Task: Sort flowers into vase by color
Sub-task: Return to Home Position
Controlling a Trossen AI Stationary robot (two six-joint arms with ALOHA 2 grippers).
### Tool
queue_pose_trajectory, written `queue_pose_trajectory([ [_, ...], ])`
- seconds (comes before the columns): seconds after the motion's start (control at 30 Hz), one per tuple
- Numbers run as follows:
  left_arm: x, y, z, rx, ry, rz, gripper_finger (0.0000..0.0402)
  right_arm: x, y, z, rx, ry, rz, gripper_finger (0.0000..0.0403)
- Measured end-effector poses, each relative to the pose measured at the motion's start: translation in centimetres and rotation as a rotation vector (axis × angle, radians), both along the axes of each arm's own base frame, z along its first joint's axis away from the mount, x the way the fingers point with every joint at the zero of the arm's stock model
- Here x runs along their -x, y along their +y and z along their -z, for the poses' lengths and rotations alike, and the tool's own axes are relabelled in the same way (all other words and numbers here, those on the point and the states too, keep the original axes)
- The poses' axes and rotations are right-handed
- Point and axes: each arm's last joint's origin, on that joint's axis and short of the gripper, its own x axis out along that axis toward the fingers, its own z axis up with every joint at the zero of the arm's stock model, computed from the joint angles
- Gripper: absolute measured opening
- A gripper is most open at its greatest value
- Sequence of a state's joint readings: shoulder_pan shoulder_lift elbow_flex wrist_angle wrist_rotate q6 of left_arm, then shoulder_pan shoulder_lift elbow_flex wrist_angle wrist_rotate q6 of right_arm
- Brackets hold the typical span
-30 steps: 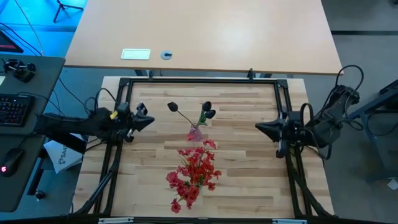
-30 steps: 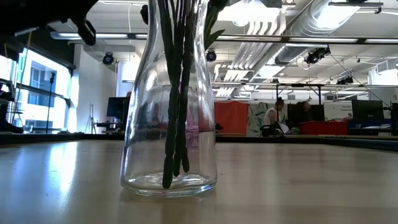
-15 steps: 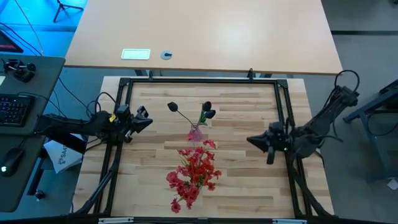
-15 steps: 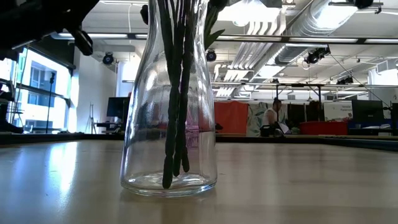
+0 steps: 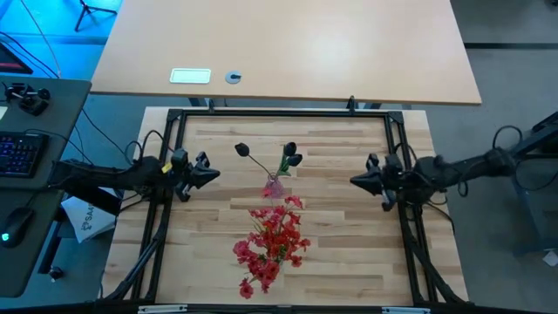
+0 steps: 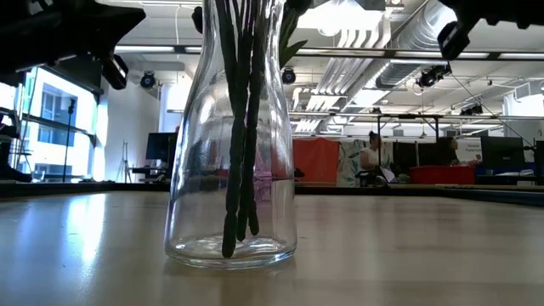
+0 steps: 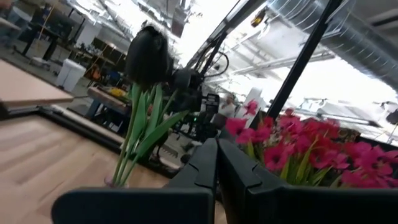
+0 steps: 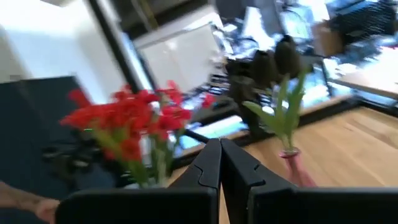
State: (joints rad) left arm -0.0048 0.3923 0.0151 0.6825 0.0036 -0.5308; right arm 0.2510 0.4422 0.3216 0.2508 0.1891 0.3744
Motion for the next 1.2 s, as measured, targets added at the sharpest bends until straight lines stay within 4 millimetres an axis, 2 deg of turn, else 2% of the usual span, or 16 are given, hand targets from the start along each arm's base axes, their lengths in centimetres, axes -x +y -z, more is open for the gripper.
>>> queue_pose_trajectory([
  [0.2,-0.1,0.0,0.4,-0.001,0.043,0.0,0.0,2.4,-0.7,2.3,0.035,-0.109,-0.059,0.0],
  [0.5,-0.2,0.0,0.6,-0.001,0.067,0.0,0.0,3.1,-0.5,6.2,0.152,-0.21,-0.126,0.0],
  [0.67,-0.2,0.0,0.6,-0.001,0.067,0.0,0.0,3.1,-0.6,6.9,0.241,-0.155,-0.121,0.0],
  [0.97,-0.2,0.0,0.8,-0.002,0.085,0.0,0.0,3.1,-1.7,7.1,0.292,-0.147,-0.104,0.0],
  [1.2,-0.2,0.0,0.8,-0.001,0.087,0.0,0.0,2.9,-1.9,8.5,0.224,0.01,-0.193,0.0],
])
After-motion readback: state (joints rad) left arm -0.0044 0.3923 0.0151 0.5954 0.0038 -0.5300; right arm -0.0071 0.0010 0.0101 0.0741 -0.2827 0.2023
